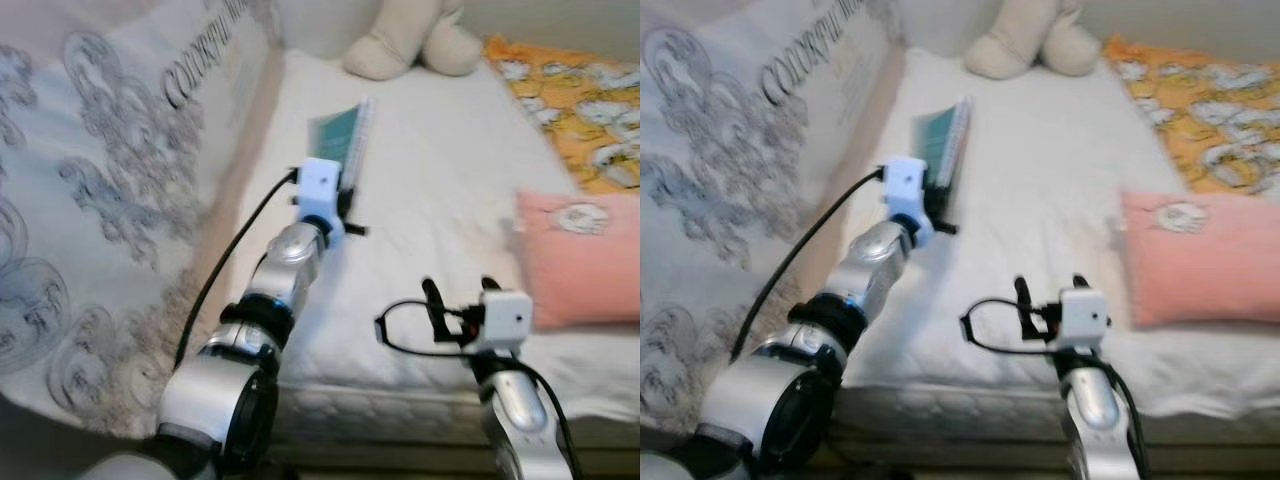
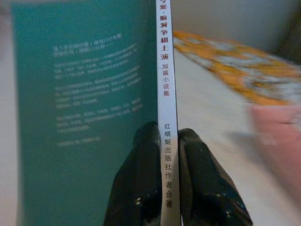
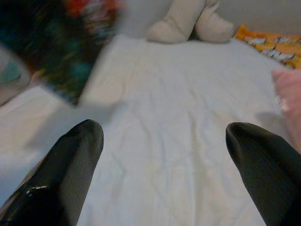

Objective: Clean up the room

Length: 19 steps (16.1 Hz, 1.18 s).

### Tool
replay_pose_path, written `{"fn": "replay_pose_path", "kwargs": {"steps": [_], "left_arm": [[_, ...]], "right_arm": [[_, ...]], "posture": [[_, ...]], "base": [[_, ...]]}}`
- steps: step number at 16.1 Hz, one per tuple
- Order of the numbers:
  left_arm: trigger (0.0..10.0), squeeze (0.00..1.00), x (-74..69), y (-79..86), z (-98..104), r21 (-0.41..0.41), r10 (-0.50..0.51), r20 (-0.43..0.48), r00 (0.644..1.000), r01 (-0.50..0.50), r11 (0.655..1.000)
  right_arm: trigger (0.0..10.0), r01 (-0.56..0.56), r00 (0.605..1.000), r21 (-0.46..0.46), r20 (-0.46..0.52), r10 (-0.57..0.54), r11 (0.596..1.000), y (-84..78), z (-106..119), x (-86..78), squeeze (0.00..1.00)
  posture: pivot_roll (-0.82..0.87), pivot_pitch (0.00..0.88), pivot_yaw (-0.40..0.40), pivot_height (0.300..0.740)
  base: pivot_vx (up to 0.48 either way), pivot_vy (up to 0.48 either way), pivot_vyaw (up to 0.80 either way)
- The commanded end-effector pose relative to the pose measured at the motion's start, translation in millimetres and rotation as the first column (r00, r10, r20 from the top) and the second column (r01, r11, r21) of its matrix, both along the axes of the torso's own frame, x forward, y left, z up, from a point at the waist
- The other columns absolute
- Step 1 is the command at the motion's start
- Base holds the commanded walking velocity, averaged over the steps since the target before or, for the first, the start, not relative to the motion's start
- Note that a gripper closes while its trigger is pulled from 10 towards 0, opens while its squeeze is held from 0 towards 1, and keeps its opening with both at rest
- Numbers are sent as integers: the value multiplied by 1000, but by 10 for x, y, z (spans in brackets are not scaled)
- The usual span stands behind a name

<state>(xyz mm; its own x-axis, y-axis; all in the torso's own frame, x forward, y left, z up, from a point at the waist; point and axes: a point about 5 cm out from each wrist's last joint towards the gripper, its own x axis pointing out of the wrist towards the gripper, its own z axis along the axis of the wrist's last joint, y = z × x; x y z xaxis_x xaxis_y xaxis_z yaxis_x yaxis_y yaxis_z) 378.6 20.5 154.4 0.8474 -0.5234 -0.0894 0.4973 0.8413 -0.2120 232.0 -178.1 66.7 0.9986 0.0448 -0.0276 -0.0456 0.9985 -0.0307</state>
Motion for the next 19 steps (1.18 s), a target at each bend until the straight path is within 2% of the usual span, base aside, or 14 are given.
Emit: {"fn": "replay_pose_path", "kwargs": {"steps": [1, 2, 4, 5, 7, 8, 10, 12, 13, 14, 15, 17, 18, 19], "left_arm": [[10000, 0, -158, -634, 317, -146, -234, 18, 972, 234, 961], [10000, 0, -229, -814, 325, -247, -295, -62, 954, 271, 930], [10000, 0, -271, -901, 293, -260, -277, -94, 956, 245, 934], [10000, 0, -265, -926, 341, -235, -252, -62, 966, 232, 944], [10000, 0, -253, -937, 412, -278, -263, -49, 963, 240, 930], [10000, 0, -247, -944, 450, -365, -296, -80, 952, 248, 897], [10000, 0, -257, -970, 479, -566, -352, -170, 920, 201, 799], [10000, 0, -326, -1069, 455, -605, -375, -186, 908, 195, 772], [10000, 0, -393, -1179, 507, -658, -423, -179, 888, 211, 723], [10000, 0, -417, -1207, 495, -679, -433, -194, 880, 198, 707], [10000, 0, -432, -1186, 353, -691, -405, -278, 871, 111, 714], [10000, 0, -488, -976, -193, -577, -271, -461, 845, -53, 815], [10000, 0, -505, -952, -260, -552, -255, -477, 841, -61, 832], [10000, 0, -543, -857, -450, -485, -204, -518, 831, -89, 870]], "right_arm": [[10000, 14, 1000, -15, 6, -14, 1000, -67, 40, -19, 0], [10000, 9, 1000, -25, 7, -8, 1000, -58, 67, -49, 0], [10000, 6, 1000, -43, 6, -5, 999, -61, 90, -110, 0], [10000, 13, 1000, -54, -1, -13, 998, -82, 93, -159, 0], [10000, 26, 999, -55, -18, -27, 998, -120, 88, -259, 0], [10000, 22, 999, -61, -33, -24, 998, -131, 78, -311, 0], [10000, 19, 998, -67, -51, -22, 998, -133, 90, -414, 0], [10000, 5, 997, -80, -76, -11, 997, -104, 111, -567, 0], [10000, 4, 995, -82, -96, -12, 997, -97, 120, -675, 0], [10000, 4, 994, -81, -108, -13, 997, -95, 119, -723, 0], [10000, 1, 991, -79, -131, -11, 997, -80, 121, -823, 0], [10000, -14, 986, -74, -165, 2, 997, -21, 131, -954, 0], [10000, -17, 986, -74, -167, 4, 997, -14, 140, -967, 0], [10000, -23, 984, -68, -179, 10, 997, 6, 131, -997, 0]], "posture": [[-78, 0, 32, 740], [-130, 0, 42, 740], [-165, 0, 44, 740], [-179, 0, 44, 740], [-185, 0, 44, 740], [-194, 0, 41, 740], [-232, 33, 36, 740], [-278, 75, 35, 740], [-294, 101, 33, 740], [-304, 120, 31, 740], [-328, 160, 26, 740], [-353, 197, 17, 740], [-360, 207, 13, 740], [-366, 218, 8, 740]], "base": [[0, 0, 0], [0, 0, 0], [0, 0, 0], [0, 0, 0], [0, 0, 0], [0, 0, 0], [0, 0, 0], [0, 0, 0], [0, 0, 0], [0, 0, 0], [0, 0, 0], [0, 0, 0], [0, 0, 0], [0, 0, 0]]}}
